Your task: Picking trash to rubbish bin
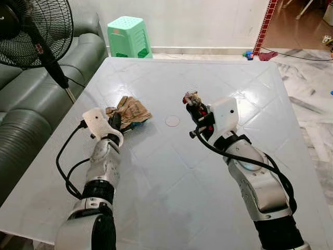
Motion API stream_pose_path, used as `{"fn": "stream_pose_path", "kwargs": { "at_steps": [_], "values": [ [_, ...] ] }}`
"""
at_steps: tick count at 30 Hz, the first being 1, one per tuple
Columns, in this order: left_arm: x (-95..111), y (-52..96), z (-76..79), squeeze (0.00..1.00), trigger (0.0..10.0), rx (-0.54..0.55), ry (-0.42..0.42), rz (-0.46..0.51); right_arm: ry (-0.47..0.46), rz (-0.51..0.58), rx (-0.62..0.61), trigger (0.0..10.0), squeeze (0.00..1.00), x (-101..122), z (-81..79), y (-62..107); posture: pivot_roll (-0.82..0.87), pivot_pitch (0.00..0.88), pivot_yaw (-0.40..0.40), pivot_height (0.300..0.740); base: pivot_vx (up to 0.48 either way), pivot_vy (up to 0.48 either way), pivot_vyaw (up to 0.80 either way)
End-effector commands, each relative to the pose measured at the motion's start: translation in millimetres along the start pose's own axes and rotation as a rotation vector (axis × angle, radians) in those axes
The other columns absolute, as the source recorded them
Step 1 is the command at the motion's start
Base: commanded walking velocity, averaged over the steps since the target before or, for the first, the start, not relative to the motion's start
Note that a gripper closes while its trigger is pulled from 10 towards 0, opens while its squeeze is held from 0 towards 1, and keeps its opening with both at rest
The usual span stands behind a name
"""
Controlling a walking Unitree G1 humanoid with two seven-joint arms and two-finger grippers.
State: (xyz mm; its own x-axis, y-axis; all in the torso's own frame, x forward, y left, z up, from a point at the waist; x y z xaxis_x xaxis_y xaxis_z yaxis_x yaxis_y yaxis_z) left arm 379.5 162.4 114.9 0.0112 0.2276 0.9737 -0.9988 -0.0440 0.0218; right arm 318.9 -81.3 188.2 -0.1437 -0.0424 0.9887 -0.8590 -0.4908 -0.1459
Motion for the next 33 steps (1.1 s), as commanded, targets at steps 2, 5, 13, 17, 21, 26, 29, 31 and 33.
{"fn": "stream_pose_path", "kwargs": {
  "at_steps": [2, 5, 13, 17, 21, 26, 29, 31, 33],
  "values": [
    [15.4, 10.1, 8.8, 0.00, 0.0, -0.050, -0.123, 0.107, 0.003, 0.010, 0.010, 10.0, 0.00, 3.1, -2.3, -1.3, -0.02, 0.039, 0.046, 0.740, 0.000, 0.000, 0.00],
    [22.7, 25.6, 8.5, 0.00, 0.0, -0.049, -0.220, 0.174, 0.001, 0.007, 0.016, 10.0, 0.00, 1.9, -3.2, -2.3, -0.02, 0.036, 0.043, 0.740, 0.000, 0.000, 0.00],
    [49.4, 64.2, -8.1, 0.00, 0.0, -0.017, -0.432, 0.310, 0.001, -0.011, 0.022, 10.0, 0.00, -1.9, -0.5, -1.7, 0.01, 0.032, 0.028, 0.740, 0.000, 0.000, 0.00],
    [53.9, 73.8, -17.1, 0.00, 0.0, 0.051, -0.420, 0.275, 0.000, -0.037, 0.014, 10.0, 0.00, -7.4, 2.3, -1.5, 0.02, 0.029, 0.020, 0.740, 0.000, 0.000, 0.00],
    [49.3, 81.6, -4.8, 0.00, 0.0, 0.036, -0.407, 0.239, -0.003, -0.063, -0.003, 10.0, 0.00, -12.7, 3.6, -3.1, 0.02, 0.024, 0.019, 0.740, 0.000, 0.000, 0.00],
    [46.0, 81.7, 12.8, 0.00, 0.0, -0.022, -0.374, 0.221, -0.007, -0.067, -0.012, 10.0, 0.00, -13.7, 4.3, -3.4, 0.01, 0.019, 0.024, 0.740, 0.000, 0.000, 0.00],
    [46.6, 80.0, 21.0, 0.00, 0.0, -0.042, -0.352, 0.210, -0.011, -0.067, -0.029, 10.0, 0.00, -14.2, 7.3, -2.8, 0.01, 0.019, 0.028, 0.740, 0.000, 0.000, 0.00],
    [47.0, 79.4, 22.9, 0.00, 0.0, -0.047, -0.351, 0.205, -0.014, -0.070, -0.035, 10.0, 0.00, -14.8, 8.6, -2.3, 0.01, 0.019, 0.028, 0.740, 0.000, 0.000, 0.00],
    [47.9, 78.5, 24.3, 0.00, 0.0, -0.059, -0.345, 0.203, -0.017, -0.074, -0.039, 10.0, 0.00, -15.9, 9.2, -1.8, 0.01, 0.019, 0.028, 0.740, 0.000, 0.000, 0.00]
  ]
}}
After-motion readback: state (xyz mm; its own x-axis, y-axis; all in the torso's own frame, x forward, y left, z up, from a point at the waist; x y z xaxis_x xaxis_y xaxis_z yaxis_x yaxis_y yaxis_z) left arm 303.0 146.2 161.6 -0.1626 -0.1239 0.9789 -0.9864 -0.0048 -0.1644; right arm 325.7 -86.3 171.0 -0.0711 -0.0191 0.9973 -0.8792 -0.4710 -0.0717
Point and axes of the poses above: a point about 5 cm out from each wrist's last joint towards the gripper, its own y axis pointing back from the gripper into the wrist, its own x axis along the axis of the wrist's last joint, z = x × y, the point moved 2 cm from there along -y, pointing out of the wrist towards the gripper, and after that the axes turned 6 degrees about -y, right-handed, at the moved point
